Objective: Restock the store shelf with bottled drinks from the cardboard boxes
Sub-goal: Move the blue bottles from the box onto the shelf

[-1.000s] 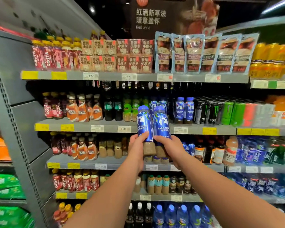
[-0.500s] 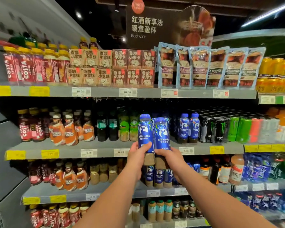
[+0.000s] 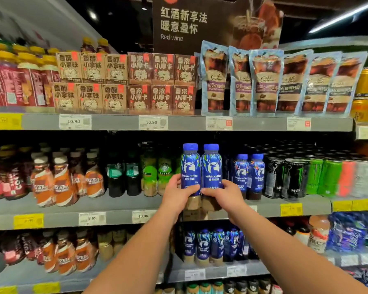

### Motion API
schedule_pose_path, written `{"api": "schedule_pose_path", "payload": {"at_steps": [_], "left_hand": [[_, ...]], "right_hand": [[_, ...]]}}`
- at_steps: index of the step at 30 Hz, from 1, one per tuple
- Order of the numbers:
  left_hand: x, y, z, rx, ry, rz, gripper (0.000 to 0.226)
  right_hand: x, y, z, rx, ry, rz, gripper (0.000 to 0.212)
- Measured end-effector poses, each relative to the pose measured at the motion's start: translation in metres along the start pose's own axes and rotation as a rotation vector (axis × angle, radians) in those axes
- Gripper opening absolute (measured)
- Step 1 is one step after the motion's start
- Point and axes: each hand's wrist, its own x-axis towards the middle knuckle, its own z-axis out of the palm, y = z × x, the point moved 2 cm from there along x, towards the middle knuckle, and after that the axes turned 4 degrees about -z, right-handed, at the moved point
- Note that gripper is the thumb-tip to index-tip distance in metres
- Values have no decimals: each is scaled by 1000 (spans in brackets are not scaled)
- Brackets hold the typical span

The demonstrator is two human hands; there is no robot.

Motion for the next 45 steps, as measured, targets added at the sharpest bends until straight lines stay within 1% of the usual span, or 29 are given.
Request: {"api": "schedule_pose_path", "payload": {"at_steps": [3,7,11,15,20,23,25,32,38,40,42,44,45], "left_hand": [[20,4,11,45,46,49,49],[38,-3,26,113,120,57,48],[53,-17,35,184,157,48,51],[63,-31,37,258,149,-6,58],[69,-43,36,240,159,-4,53],[69,-54,35,239,134,-21,49],[70,-60,33,240,151,-21,50],[74,-67,31,274,185,-15,57],[69,-65,36,302,173,-48,50],[65,-63,37,367,122,-60,52],[56,-59,35,448,104,-49,48],[45,-53,25,572,109,-17,41],[38,-50,19,687,97,7,39]], "right_hand": [[29,3,-6,-21,0,-42,30],[58,11,-13,-78,3,-101,31],[73,27,-13,-114,-2,-80,31],[79,49,-11,-146,-19,-49,36],[92,60,-7,-178,-3,-43,33],[94,69,-2,-214,34,-46,34],[94,74,0,-254,57,-54,32],[99,77,0,-345,70,-31,42],[89,73,3,-394,44,-13,45],[84,69,2,-414,48,13,46],[77,63,-1,-486,83,13,45],[66,54,-3,-585,109,-15,34],[58,49,-3,-639,100,-34,25]]}}
